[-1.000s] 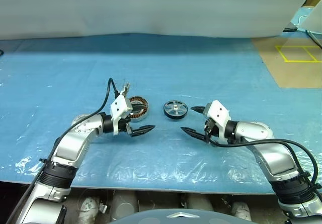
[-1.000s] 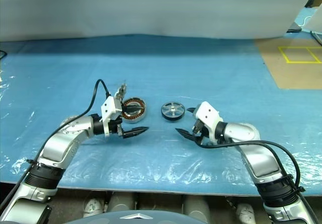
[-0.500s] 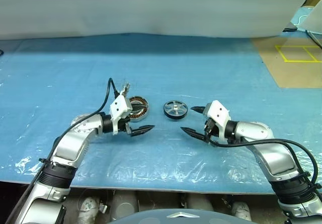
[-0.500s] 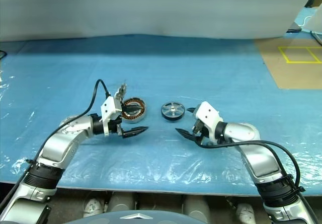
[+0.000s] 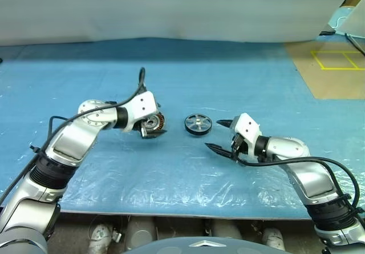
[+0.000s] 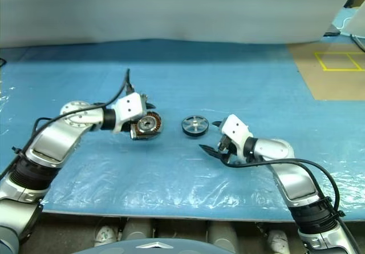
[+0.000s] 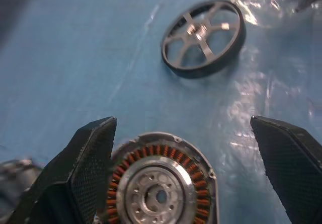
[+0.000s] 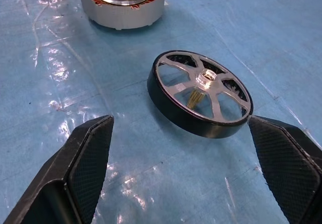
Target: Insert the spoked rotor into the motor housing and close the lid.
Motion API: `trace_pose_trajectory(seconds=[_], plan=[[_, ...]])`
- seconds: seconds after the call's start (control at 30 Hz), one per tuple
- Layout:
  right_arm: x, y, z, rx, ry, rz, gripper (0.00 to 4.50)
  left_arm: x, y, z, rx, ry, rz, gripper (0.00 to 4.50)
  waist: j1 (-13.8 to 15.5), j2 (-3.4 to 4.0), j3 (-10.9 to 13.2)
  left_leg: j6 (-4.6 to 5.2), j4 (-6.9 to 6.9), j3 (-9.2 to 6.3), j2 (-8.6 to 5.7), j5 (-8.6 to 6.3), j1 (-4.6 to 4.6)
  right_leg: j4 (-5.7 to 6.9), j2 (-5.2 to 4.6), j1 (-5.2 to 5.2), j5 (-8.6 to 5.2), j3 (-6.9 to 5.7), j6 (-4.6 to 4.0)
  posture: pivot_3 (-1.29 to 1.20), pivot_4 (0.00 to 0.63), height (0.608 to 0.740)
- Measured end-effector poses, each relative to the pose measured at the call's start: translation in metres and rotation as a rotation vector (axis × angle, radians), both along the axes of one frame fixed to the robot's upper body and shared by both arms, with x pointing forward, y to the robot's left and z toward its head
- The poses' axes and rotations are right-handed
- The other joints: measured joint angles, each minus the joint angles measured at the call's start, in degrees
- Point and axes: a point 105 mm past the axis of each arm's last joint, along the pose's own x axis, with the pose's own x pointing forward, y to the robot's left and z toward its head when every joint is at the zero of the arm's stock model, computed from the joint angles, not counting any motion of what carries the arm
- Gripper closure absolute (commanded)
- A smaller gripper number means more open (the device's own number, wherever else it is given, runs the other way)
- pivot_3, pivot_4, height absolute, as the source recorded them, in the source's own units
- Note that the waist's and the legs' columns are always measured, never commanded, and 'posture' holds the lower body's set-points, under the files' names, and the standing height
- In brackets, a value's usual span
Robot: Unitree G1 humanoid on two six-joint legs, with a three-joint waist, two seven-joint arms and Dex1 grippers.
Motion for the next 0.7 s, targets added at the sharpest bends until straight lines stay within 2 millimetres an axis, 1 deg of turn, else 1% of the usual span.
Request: trace_pose_trajectory(seconds=[0.07, 0.1, 0.23, 0.3, 0.47, 0.53, 0.63, 0.7], plan=[[0.0, 0.002, -0.002, 0.002, 0.0, -0.006, 0.04, 0.003, 0.011, -0.011, 0.116, -0.006, -0.002, 0.0, 0.05, 0.0, 0.0, 0.0, 0.01, 0.0, -0.01, 0.0, -0.01, 0.0, -0.01, 0.0, 0.0, 0.0, 0.0, 0.0, 0.15, 0.74], [0.0, 0.002, -0.003, 0.001, 0.001, -0.009, 0.04, 0.003, 0.015, -0.012, 0.145, -0.008, -0.006, 0.0, 0.12, 0.0, 0.0, 0.0, 0.02, 0.0, -0.01, 0.0, -0.02, 0.0, -0.01, 0.0, 0.0, 0.0, 0.0, 0.0, 0.15, 0.74], [-0.004, 0.001, -0.011, 0.011, 0.019, -0.036, 0.04, 0.0, 0.021, -0.001, 0.23, -0.045, -0.081, 0.0, 0.33, 0.0, 0.0, 0.0, 0.01, 0.0, -0.02, 0.0, -0.04, -0.01, -0.03, 0.0, 0.0, -0.01, 0.0, 0.0, 0.15, 0.74], [-0.004, 0.0, -0.013, 0.011, 0.019, -0.05, 0.04, 0.0, 0.025, -0.002, 0.275, -0.066, -0.094, 0.0, 0.27, 0.0, 0.0, 0.0, 0.01, 0.0, -0.02, 0.0, -0.03, -0.01, -0.02, 0.0, 0.0, -0.01, 0.0, 0.0, 0.15, 0.74], [-0.005, 0.01, -0.018, 0.039, 0.022, -0.061, 0.04, 0.001, 0.028, -0.01, 0.303, -0.058, -0.072, 0.0, 0.16, 0.0, 0.0, -0.02, 0.01, 0.0, -0.01, 0.01, -0.01, 0.03, -0.02, 0.0, 0.0, 0.0, 0.0, 0.0, 0.15, 0.74], [-0.006, 0.011, -0.02, 0.043, 0.024, -0.069, 0.04, 0.006, 0.03, -0.015, 0.302, -0.057, -0.028, 0.0, 0.19, 0.01, 0.0, -0.02, 0.02, 0.0, -0.02, 0.01, -0.01, 0.05, -0.03, 0.0, 0.0, 0.0, -0.01, 0.0, 0.15, 0.74], [-0.006, 0.011, -0.02, 0.04, 0.012, -0.071, 0.04, 0.02, 0.033, -0.033, 0.286, -0.052, 0.087, 0.0, 0.24, 0.01, -0.01, -0.03, 0.09, -0.02, -0.01, 0.01, -0.02, 0.11, -0.03, 0.0, 0.0, 0.0, -0.01, 0.0, 0.15, 0.74], [-0.006, 0.011, -0.02, 0.04, 0.007, -0.074, 0.04, 0.023, 0.034, -0.034, 0.298, -0.066, 0.105, 0.0, 0.26, 0.01, -0.02, -0.03, 0.08, -0.02, -0.02, 0.02, 0.01, 0.12, -0.03, 0.01, 0.0, 0.01, 0.0, 0.0, 0.15, 0.74]])
